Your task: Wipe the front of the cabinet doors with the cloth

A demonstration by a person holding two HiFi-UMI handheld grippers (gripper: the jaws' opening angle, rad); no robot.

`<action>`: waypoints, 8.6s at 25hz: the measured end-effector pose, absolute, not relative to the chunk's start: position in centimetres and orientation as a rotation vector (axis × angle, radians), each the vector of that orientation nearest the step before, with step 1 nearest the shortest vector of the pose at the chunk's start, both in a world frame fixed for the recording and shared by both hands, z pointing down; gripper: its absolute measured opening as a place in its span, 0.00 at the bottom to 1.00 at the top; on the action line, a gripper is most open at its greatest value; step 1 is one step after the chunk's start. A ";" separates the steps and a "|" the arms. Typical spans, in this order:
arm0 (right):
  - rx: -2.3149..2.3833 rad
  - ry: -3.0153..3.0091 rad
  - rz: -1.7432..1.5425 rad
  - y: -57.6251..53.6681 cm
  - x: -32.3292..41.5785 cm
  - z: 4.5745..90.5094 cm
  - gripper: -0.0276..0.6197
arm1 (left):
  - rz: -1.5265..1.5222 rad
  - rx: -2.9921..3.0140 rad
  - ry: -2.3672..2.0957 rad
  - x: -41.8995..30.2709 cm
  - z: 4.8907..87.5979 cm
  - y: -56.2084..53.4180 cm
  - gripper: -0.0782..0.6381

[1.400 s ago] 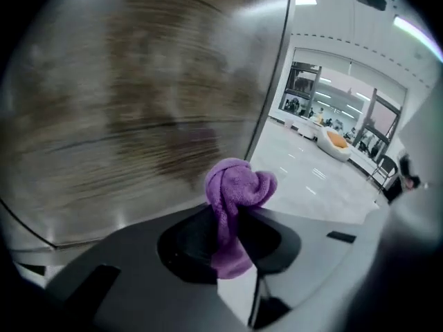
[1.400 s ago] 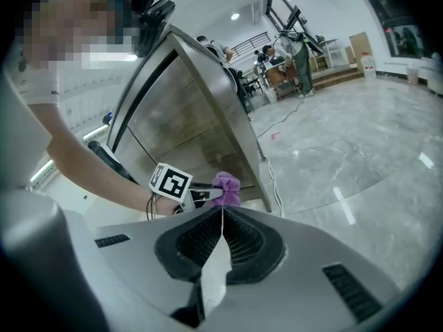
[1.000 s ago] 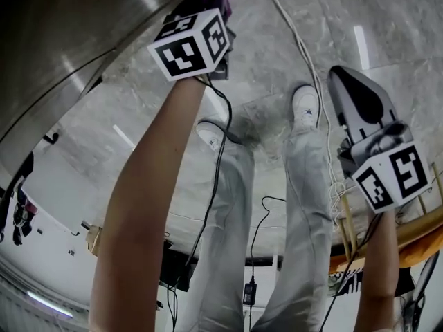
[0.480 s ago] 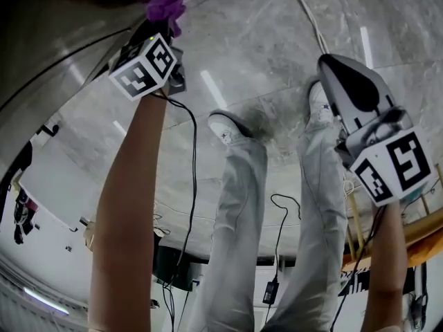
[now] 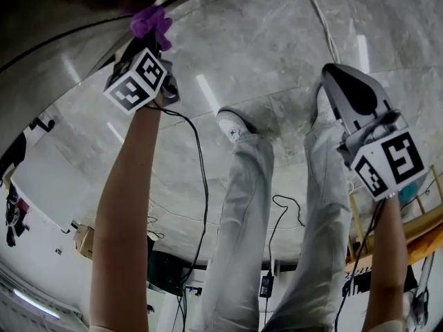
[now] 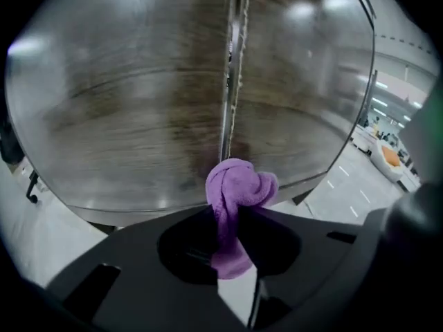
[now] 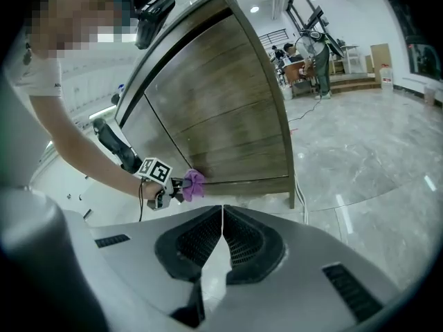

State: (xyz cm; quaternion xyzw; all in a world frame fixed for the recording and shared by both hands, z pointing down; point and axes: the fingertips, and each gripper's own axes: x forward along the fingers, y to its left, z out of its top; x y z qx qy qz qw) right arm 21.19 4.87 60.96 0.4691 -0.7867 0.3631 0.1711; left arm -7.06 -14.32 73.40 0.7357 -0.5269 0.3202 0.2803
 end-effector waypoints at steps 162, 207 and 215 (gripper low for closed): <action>1.507 -2.152 1.160 2.1 6.5 54.9 0.09 | 0.711 2.228 -1.227 -9.7 61.8 -15.0 0.22; 1.355 -2.228 1.159 -0.9 -0.7 57.2 0.09 | 0.857 1.945 -1.298 -23.1 69.6 -12.1 0.22; 1.449 -2.151 1.228 1.9 4.3 58.6 0.09 | 0.856 2.011 -1.179 -11.8 73.1 -13.6 0.22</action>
